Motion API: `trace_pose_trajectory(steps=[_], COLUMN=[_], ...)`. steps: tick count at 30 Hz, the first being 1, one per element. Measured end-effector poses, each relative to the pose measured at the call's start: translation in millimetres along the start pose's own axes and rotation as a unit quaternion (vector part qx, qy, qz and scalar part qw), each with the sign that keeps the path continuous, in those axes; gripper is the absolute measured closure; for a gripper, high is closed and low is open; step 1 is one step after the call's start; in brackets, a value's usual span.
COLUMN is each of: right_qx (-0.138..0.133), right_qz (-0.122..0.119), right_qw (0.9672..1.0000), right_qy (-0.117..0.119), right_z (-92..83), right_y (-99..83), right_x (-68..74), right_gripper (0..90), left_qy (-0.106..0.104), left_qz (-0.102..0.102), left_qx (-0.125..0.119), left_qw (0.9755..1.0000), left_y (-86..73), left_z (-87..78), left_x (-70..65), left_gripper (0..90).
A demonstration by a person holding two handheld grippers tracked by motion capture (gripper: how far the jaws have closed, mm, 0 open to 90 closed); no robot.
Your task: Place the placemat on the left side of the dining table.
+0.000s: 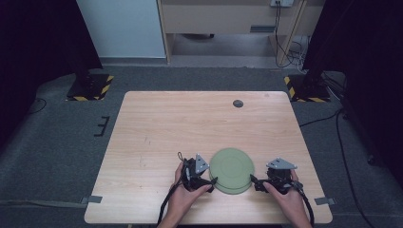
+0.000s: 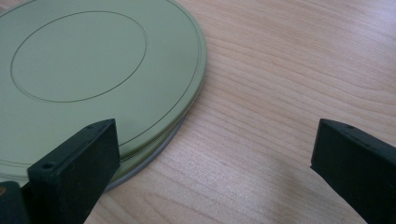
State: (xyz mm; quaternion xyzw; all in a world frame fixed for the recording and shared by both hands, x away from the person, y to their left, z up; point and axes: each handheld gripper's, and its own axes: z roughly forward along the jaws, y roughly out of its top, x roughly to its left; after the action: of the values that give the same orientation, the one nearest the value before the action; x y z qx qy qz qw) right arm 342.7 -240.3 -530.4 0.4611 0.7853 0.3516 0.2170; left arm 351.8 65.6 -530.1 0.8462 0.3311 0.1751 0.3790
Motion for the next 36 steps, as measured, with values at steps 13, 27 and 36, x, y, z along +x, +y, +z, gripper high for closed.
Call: trace_pose_trajectory(steps=[13, 27, 36], right_qx=[-0.007, -0.007, -0.009], right_qz=[-0.006, 0.005, 0.008], right_qw=[0.9999, 1.0000, 0.9999], right_qy=[0.010, -0.003, -0.006], right_z=[-1.8, 1.3, 1.6], right_y=[-1.0, 0.0, 0.6], right_x=[3.6, 2.8, 2.3], right_gripper=[5.7, 1.6, 3.9], left_qy=[0.003, 0.005, 0.002], left_qz=[-0.005, -0.010, -0.009], left_qx=[-0.004, 0.000, 0.004], left_qw=[1.0000, 0.9999, 1.0000], left_y=[0.3, 2.1, 3.6], left_z=[1.3, 2.8, 3.3], left_x=[-0.1, 1.0, 2.5], left_gripper=[4.0, 4.9, 5.7])
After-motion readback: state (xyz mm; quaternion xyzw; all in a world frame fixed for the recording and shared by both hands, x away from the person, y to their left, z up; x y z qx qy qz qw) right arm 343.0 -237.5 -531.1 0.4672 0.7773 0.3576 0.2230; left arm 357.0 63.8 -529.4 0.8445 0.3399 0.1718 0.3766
